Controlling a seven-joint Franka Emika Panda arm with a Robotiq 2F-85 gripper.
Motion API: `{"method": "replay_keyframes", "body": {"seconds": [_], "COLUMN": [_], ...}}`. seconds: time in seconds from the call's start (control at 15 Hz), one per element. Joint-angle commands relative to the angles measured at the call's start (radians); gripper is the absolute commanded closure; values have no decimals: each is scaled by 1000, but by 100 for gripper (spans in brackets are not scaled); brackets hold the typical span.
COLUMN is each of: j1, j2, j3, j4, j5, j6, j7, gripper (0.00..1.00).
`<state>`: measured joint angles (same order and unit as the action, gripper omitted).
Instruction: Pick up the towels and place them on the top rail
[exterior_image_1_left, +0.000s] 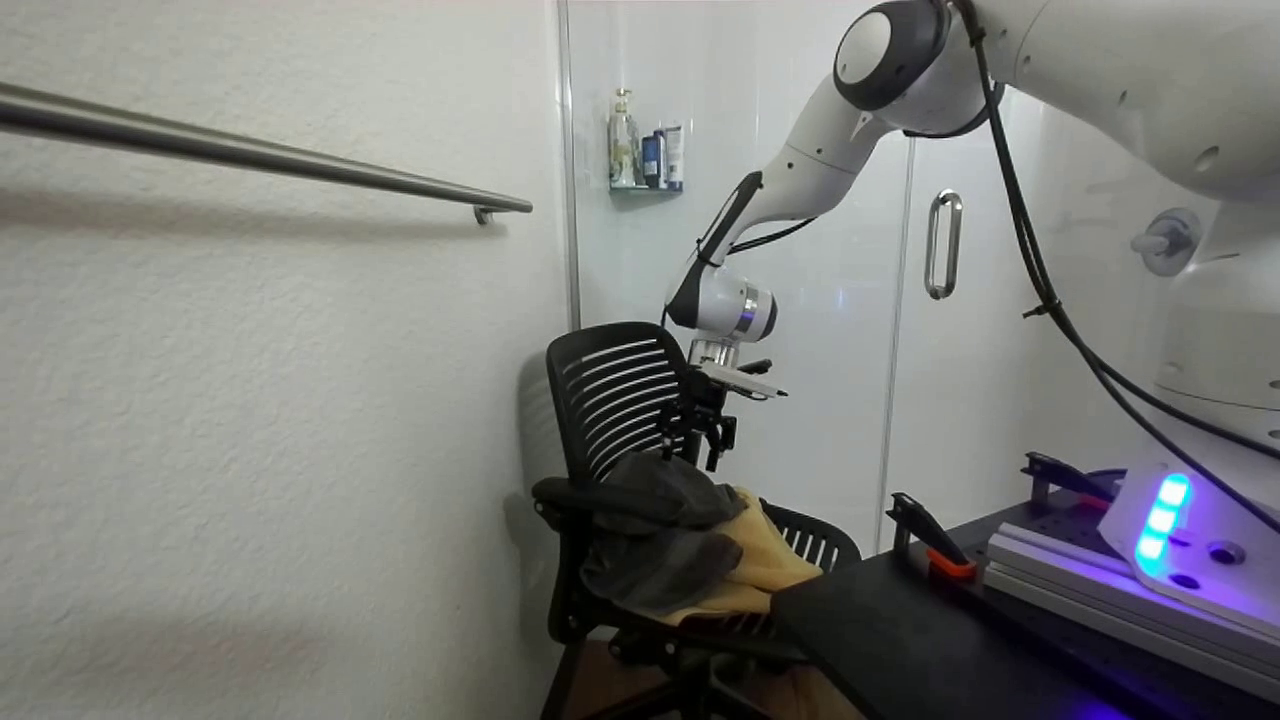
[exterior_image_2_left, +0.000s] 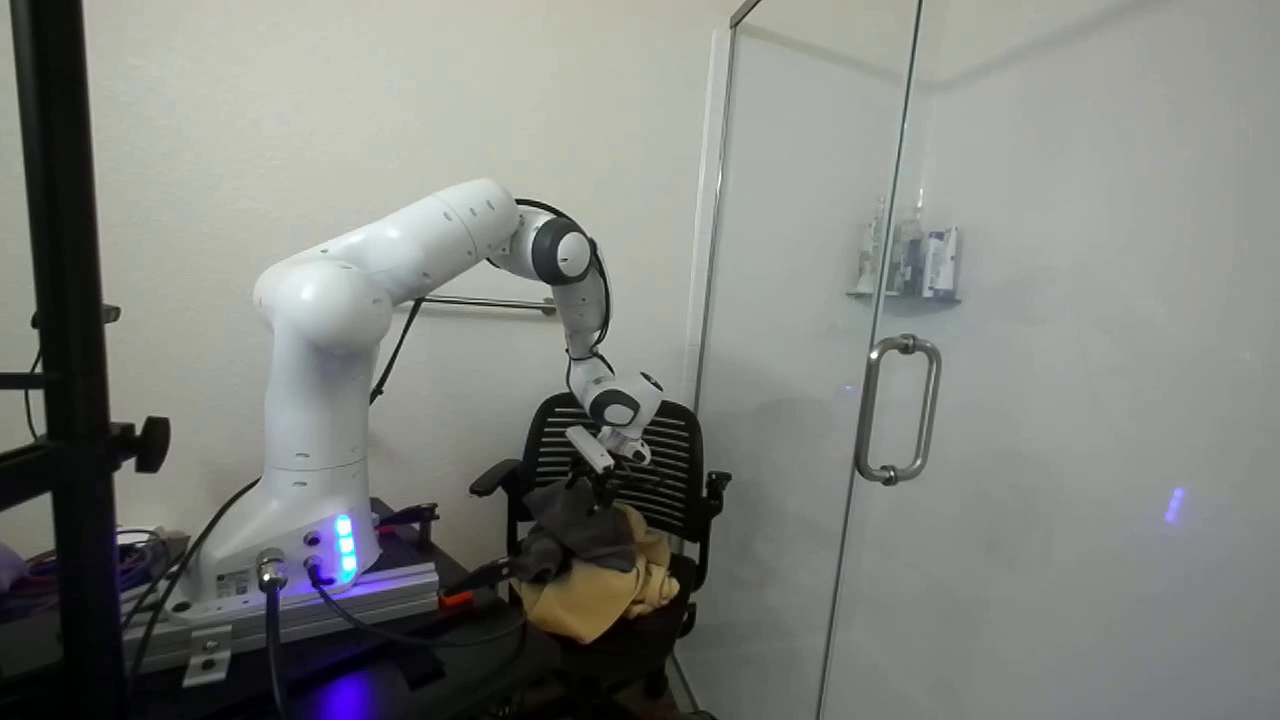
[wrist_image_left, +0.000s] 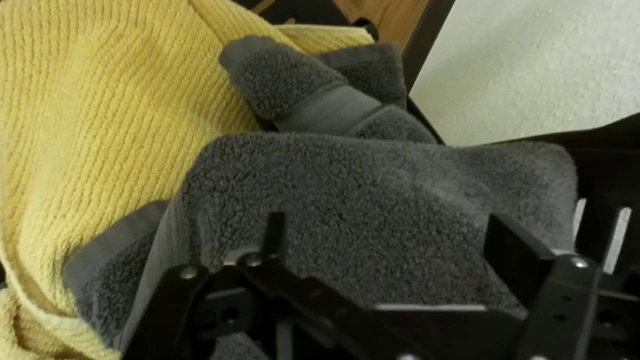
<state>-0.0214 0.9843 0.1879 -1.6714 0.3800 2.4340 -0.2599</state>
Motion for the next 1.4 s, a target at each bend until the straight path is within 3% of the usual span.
{"method": "replay_keyframes", "body": {"seconds": [0.0,0.2,0.6,0.73,0.93,1.07,1.13,1.33], "j1": [32,36,-104,-188,-269,-294,-238,-260], "j2": [0,5,26,46,78,107,55,83], "j3": [-20,-16,157,254,339,354,305,313], "j4": [4,13,15,34,41,69,33,57], "j5": [-49,-80,-25,21,93,137,123,143], "j6": [140,222,331,255,174,78,143,92], "j7": [95,144,39,6,-35,-41,-17,-29], "gripper": [0,0,0,0,0,0,0,0]}}
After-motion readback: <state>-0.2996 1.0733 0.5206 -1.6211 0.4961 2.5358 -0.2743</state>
